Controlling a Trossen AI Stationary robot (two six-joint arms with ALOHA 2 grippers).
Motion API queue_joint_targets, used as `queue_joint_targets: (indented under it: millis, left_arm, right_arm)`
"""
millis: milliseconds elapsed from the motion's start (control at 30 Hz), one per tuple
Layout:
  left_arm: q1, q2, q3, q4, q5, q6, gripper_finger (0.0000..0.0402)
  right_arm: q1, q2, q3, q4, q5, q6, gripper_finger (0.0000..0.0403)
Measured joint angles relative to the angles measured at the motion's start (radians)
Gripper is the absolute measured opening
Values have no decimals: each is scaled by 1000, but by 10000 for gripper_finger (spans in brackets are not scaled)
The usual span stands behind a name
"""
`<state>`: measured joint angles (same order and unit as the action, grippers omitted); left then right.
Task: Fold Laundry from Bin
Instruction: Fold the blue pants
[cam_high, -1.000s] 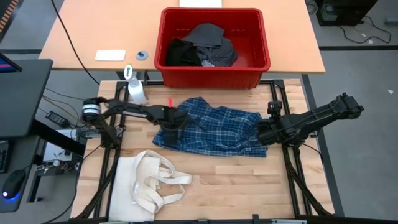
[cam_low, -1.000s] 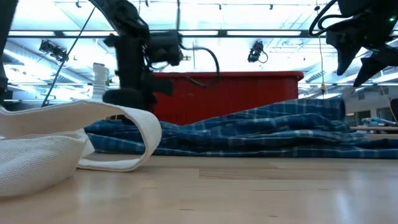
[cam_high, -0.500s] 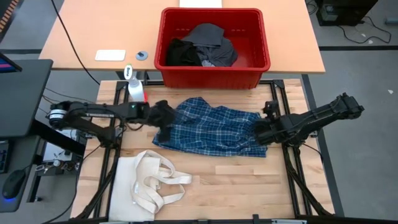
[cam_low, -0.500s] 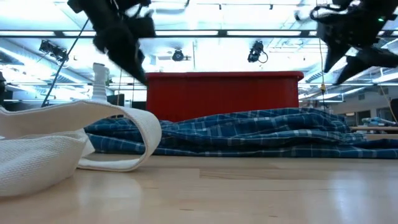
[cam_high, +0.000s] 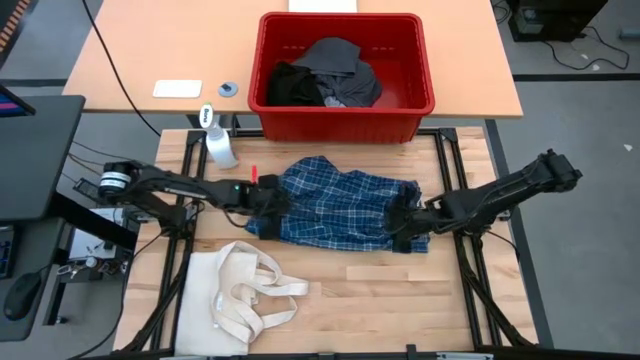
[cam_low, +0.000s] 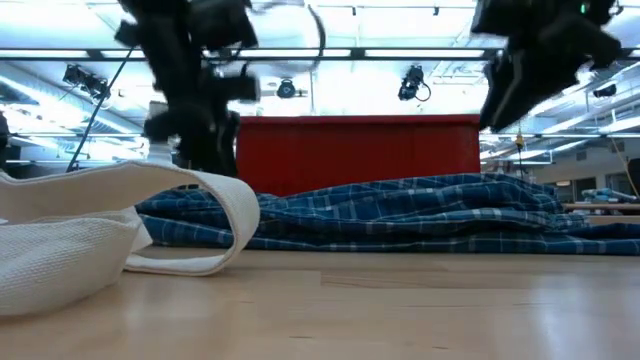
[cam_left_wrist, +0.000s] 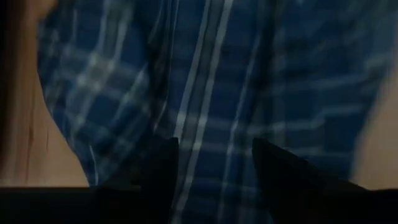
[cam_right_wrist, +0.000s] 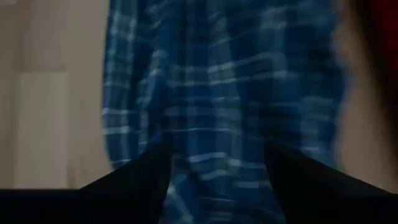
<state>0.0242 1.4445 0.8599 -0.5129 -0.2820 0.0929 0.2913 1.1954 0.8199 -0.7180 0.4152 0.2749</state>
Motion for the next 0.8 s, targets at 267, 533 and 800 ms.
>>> queue_joint_targets:
  millis: [267, 533, 800]
  left_arm:
    - [35, 13, -49, 44, -20, 5, 210]
    - [36, 13, -49, 33, -19, 3, 210]
    - [36, 12, -49, 22, -18, 18, 210]
  right_arm:
    - [89, 206, -41, 143, 8, -11, 263]
    - [181, 405, -38, 163, 106, 102, 262]
    - [236, 426, -38, 208, 65, 194, 262]
